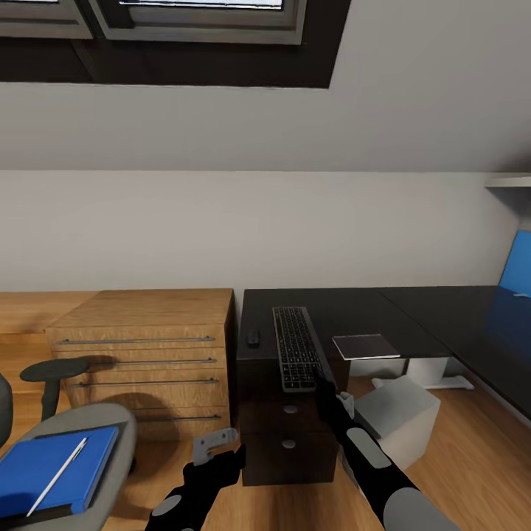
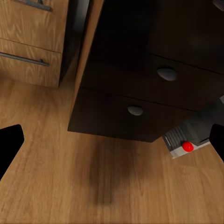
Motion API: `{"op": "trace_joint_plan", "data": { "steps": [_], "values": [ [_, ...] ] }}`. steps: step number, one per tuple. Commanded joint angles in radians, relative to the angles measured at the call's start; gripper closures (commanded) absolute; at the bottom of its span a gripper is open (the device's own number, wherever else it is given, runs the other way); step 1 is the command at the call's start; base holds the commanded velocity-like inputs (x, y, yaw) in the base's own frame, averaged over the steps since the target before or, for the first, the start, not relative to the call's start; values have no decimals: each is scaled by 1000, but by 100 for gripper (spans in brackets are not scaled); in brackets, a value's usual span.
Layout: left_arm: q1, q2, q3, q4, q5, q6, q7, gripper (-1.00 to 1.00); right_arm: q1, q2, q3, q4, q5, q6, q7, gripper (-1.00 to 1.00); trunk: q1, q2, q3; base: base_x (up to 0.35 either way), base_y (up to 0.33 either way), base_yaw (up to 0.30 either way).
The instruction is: In the bedroom, organize the workspace by keeping the computer under the desk, ensuring the monitor is on the desk, placing the keyboard on the desk next to the monitor, placing the mouse on the desk next to the keyboard, moving the folder from the swivel chair onto the desk next to the mouse, stacking the notebook on top of the folder with the pen on top of the notebook, and positioning the swivel chair next to the desk.
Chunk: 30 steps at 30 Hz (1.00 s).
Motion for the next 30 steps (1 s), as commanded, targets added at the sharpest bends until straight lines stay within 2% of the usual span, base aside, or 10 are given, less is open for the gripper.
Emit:
{"op": "trace_joint_plan", "data": {
  "steps": [1,9,19,24,30],
  "values": [
    [-1,1,-2,-1,4,3,7,-100,-1,0,2,1,-10,2,3,100,0,-1,-1,0,0,0],
    [-1,1,-2,-1,5,2,7,-100,0,0,2,1,-10,1,4,100,0,-1,-1,0,0,0],
    [-1,1,-3,-2,3,2,9,-100,-1,-2,3,-5,-10,0,8,100,-38,69,30,0,0,0],
    [-1,-1,-4,-1,4,3,10,-100,0,-2,2,-60,-10,-1,8,100,-58,104,46,0,0,0],
    [-2,1,4,0,7,2,14,-100,1,-2,2,-77,-12,2,6,100,-81,146,65,0,0,0]
  ]
}}
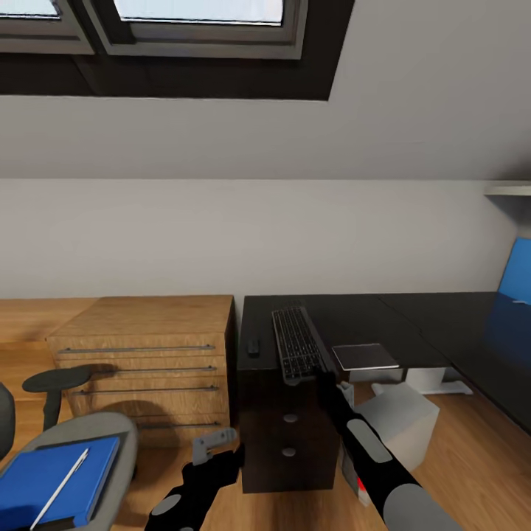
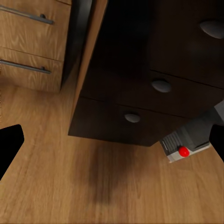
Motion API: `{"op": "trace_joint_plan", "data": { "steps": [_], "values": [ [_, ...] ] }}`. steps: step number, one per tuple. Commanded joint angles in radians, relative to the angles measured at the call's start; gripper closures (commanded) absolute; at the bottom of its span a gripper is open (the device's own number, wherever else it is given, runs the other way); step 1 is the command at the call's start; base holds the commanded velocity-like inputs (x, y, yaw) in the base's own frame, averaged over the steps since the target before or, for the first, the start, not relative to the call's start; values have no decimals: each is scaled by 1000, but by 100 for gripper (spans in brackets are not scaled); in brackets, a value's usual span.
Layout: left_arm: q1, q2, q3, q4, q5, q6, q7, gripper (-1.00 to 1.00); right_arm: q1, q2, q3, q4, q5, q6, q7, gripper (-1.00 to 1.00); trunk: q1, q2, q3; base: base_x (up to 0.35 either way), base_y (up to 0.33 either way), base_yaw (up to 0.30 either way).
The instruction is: In the bedroom, organize the workspace by keeping the computer under the desk, ensuring the monitor is on the desk, placing the keyboard on the desk next to the monitor, placing the mouse on the desk next to the keyboard, moving the folder from the swivel chair onto the desk next to the mouse, stacking the notebook on top of the folder with the pen on top of the notebook, and positioning the swivel chair next to the desk.
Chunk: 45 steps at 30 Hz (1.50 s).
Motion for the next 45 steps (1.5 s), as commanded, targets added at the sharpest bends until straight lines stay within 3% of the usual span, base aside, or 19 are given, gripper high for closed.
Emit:
{"op": "trace_joint_plan", "data": {
  "steps": [1,4,7,11,15,16,20,24,35,45],
  "values": [
    [-1,1,-1,-1,5,2,8,-100,-1,0,1,-2,-14,5,3,100,-4,7,2,0,0,0],
    [-1,1,1,-1,5,2,8,-100,1,-1,0,-39,-15,6,2,100,-16,28,12,0,0,0],
    [-1,1,2,-1,5,2,8,-100,16,-1,0,-157,-19,7,-20,100,-27,49,21,0,0,0],
    [-1,1,2,-1,5,2,8,-100,77,0,2,-295,-36,8,-97,100,-42,77,33,0,0,0],
    [-1,1,2,-1,5,2,8,-100,121,2,3,-383,-45,9,-126,100,-58,105,46,0,0,0],
    [-1,1,2,-1,6,3,8,-100,163,3,4,-464,-47,6,-137,100,-62,112,49,0,0,0],
    [-1,1,2,0,7,4,8,-100,259,5,7,-631,-49,4,-170,100,-77,140,62,0,0,0],
    [-1,1,2,0,7,4,8,-100,305,5,6,-720,-50,3,-225,100,-92,168,74,0,0,0],
    [-1,1,2,0,7,3,7,-100,323,3,5,-757,-50,6,-253,100,-134,245,109,0,0,0],
    [-1,3,3,15,8,2,4,-100,323,4,6,-752,-49,6,-255,100,-134,245,109,-2,0,0]
  ]
}}
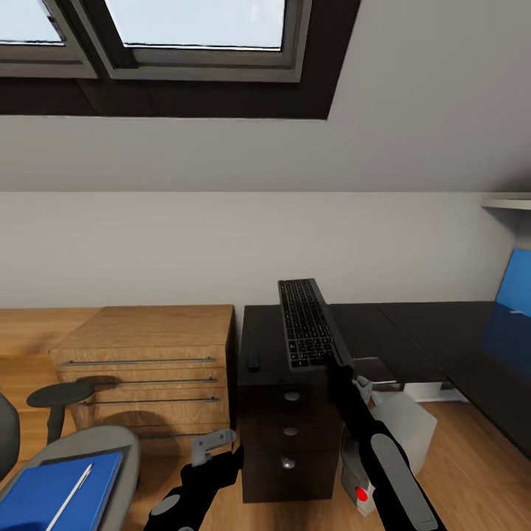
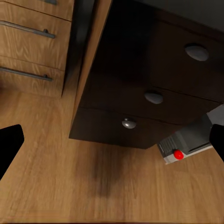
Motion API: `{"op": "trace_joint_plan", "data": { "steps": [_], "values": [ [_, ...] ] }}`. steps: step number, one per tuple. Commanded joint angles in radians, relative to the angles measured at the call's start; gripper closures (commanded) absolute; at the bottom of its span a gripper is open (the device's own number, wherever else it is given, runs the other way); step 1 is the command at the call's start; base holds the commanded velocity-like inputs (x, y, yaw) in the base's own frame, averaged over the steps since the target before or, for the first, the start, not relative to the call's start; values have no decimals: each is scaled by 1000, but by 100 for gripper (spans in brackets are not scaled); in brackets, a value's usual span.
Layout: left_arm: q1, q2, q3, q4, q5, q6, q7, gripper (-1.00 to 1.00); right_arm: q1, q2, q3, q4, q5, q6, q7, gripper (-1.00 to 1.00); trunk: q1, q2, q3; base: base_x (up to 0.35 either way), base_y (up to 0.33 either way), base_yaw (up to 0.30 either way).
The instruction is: In the bedroom, organize the workspace by keeping the computer under the desk, ensuring the monitor is on the desk, placing the keyboard on the desk next to the monitor, placing the mouse on the desk next to the keyboard, moving the folder from the swivel chair onto the desk next to the mouse, stacking the notebook on top of the folder with the pen on top of the notebook, and positioning the swivel chair next to the desk.
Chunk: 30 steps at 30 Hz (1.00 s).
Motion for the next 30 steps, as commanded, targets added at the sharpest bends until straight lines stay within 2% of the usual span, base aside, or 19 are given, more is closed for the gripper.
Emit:
{"op": "trace_joint_plan", "data": {
  "steps": [1,14,23,30],
  "values": [
    [-1,0,-2,3,4,2,7,-100,-1,0,-1,-1,-11,3,4,100,0,-1,-1,-144,0,0],
    [-1,-1,-3,9,2,2,7,-100,-1,-3,-4,-3,-8,3,3,100,0,-1,-1,-303,-163,0],
    [-1,-1,-1,9,2,2,9,-100,-1,-6,-4,-5,-9,5,3,100,-35,62,27,-288,-177,0],
    [-1,-4,-1,8,1,2,11,-100,-1,-10,-4,-5,-10,9,3,100,-61,111,49,-77,-27,0]
  ]
}}
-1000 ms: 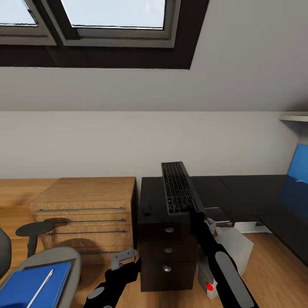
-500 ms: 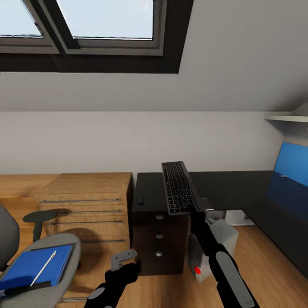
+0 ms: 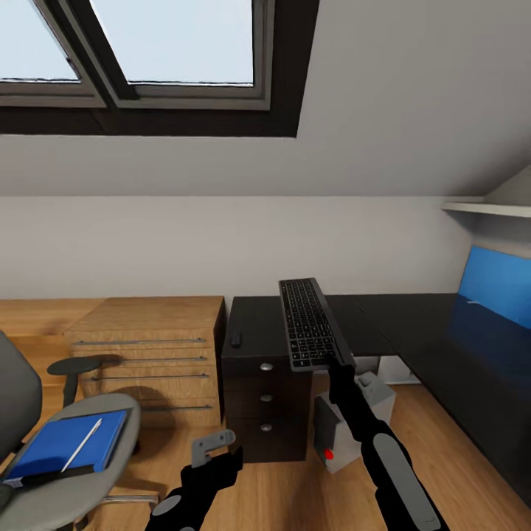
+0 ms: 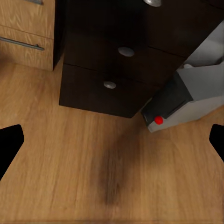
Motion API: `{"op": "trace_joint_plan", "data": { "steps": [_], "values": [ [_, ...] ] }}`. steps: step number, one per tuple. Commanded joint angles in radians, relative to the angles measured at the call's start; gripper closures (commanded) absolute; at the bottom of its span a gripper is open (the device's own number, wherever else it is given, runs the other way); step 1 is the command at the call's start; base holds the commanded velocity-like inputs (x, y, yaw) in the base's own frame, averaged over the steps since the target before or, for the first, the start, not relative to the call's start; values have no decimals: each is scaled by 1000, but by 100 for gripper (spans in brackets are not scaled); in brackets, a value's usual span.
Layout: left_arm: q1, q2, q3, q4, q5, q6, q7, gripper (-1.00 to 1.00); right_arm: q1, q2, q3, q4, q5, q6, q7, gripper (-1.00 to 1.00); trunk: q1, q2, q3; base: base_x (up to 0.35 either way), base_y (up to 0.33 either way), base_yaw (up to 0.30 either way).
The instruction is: In the bedroom, organize the workspace by keeping the computer under the desk, ensuring the monitor is on the desk, placing the keyboard on the desk next to the monitor, placing the mouse on the desk next to the keyboard, moving the folder from the swivel chair onto the desk next to the mouse, stacking the notebook on top of the folder with the pen on top of the notebook, and positioning the swivel chair next to the desk.
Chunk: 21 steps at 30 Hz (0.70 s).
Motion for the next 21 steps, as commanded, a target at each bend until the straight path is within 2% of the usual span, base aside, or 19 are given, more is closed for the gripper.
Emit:
{"op": "trace_joint_plan", "data": {
  "steps": [1,4,12,17,21],
  "values": [
    [-1,1,-3,-1,3,3,8,-100,0,-1,-1,0,-11,4,4,100,-4,7,2,-14,-5,0],
    [-1,0,-4,-2,2,3,28,-100,0,-2,-1,0,-11,4,4,100,-16,28,11,-7,-2,0],
    [-1,-2,-13,-2,1,4,144,-100,0,-3,-1,0,-11,4,6,100,-46,84,36,-1,0,0],
    [-1,-5,-18,-3,3,4,156,-100,0,-3,-1,0,-11,4,6,100,-65,119,52,-25,-17,0],
    [-1,-8,-19,-3,2,4,161,-100,0,-1,-1,0,-11,4,4,100,-81,147,65,-177,-175,0]
  ]
}}
